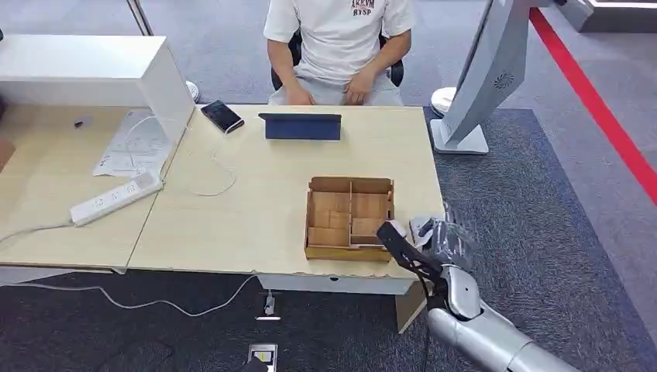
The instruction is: Pass the card to the sensor for recognition and then transmit it.
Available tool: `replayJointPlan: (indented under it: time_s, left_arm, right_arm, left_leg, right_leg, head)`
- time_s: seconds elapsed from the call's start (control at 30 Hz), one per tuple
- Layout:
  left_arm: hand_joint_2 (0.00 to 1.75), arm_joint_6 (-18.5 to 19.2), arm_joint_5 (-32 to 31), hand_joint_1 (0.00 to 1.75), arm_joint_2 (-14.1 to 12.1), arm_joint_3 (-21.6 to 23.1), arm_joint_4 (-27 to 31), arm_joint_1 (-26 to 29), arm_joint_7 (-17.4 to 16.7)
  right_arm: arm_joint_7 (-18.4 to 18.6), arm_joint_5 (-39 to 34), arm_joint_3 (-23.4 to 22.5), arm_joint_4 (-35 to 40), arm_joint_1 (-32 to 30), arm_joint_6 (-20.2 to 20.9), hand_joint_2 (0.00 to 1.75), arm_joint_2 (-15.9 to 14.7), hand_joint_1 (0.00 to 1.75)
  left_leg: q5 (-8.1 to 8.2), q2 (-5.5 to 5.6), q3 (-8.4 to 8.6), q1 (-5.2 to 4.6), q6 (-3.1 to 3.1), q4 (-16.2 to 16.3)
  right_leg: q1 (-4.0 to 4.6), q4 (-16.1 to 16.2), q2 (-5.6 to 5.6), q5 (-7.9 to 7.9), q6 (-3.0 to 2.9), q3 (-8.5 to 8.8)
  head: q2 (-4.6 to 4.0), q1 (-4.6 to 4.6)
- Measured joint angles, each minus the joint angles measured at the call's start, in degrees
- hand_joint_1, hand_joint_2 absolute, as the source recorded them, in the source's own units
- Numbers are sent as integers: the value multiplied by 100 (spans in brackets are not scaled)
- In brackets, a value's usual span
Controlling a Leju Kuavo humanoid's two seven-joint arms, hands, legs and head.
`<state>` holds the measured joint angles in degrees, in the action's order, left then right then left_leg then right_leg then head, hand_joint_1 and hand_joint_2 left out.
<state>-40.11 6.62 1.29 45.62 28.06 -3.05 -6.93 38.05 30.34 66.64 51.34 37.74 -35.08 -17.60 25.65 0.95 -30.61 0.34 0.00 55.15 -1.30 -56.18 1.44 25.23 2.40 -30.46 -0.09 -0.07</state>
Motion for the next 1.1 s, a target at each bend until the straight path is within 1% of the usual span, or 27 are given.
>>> replayJointPlan:
  time_s: [0.1, 0.33, 0.4, 0.43, 0.53, 0.6, 0.63, 0.73, 0.83, 0.97, 1.1]
  left_arm:
    - [0, 0, -65, 0, 2, 0, 0, -9, -2]
    - [0, 0, -85, 0, 4, -2, 0, -11, -2]
    - [0, 0, -96, 0, 4, -7, 0, -12, -4]
    - [0, 0, -133, 0, 7, -31, 0, -18, -15]
    - [0, 0, -186, 0, 7, -33, 0, -39, -101]
    - [0, 0, -140, 0, 7, -24, 0, -66, -190]
    - [0, 0, -91, 0, 7, -2, 0, -83, -227]
    - [0, 9, 51, 0, 7, 79, 2, -155, -334]
    - [0, 9, 177, 0, 2, 203, 4, -230, -383]
    - [0, 13, 267, 0, -2, 363, 20, -297, -426]
    - [0, 85, 400, 0, -11, 540, 33, -361, -492]
  right_arm:
    - [81, -7, -92, 192, 136, -181, 175, -81, 175]
    - [87, -7, -131, 251, 176, -207, 175, -109, 175]
    - [89, -9, -186, 374, 250, -223, 175, -162, 175]
    - [142, 44, -291, 570, 291, -295, 175, -249, 175]
    - [149, 335, -372, 844, 383, -282, 175, -369, 175]
    - [149, 640, -461, 1009, 413, -105, 175, -428, 175]
    - [149, 779, -492, 1089, 427, 88, 175, -446, 175]
    - [153, 1139, -573, 1318, 508, 867, 175, -459, 175]
    - [153, 1270, -588, 1490, 671, 1362, 175, -424, 175]
    - [153, 1320, -586, 1602, 932, 1668, 175, -317, 175]
    - [153, 1388, -531, 1576, 1226, 1933, 175, -120, 175]
  left_leg:
    - [0, 0, 1, 0, 0, 1]
    - [0, 0, 1, 0, 0, 0]
    - [0, 0, 1, 0, 0, 0]
    - [0, 0, 1, 0, 0, 0]
    - [0, 0, 1, 0, 0, 0]
    - [0, 0, 1, 0, 0, 0]
    - [0, 0, 0, 0, 0, 0]
    - [0, -1, 0, 0, 0, 0]
    - [-1, 0, 0, 0, 0, 0]
    - [-1, 0, 0, 1, 0, 0]
    - [-1, 0, -2, 1, 0, 0]
  right_leg:
    - [0, 0, 0, 0, 0, 0]
    - [0, 0, 0, 0, 0, 0]
    - [0, 0, 0, 0, 0, -1]
    - [0, 0, 0, 0, 0, -1]
    - [0, 0, 0, 0, 0, -1]
    - [0, 0, 0, 0, 0, -1]
    - [0, 0, 0, 0, 0, -1]
    - [0, -1, 0, 0, -1, 0]
    - [1, -3, 0, -1, -1, -1]
    - [1, -5, 0, -1, -1, 1]
    - [1, -5, 0, -1, -1, -1]
  head:
    - [0, 2]
    - [0, 0]
    - [0, 0]
    - [0, 0]
    - [0, 0]
    - [0, 2]
    - [0, 0]
    - [0, 2]
    - [0, 0]
    - [0, 0]
    - [0, 2]
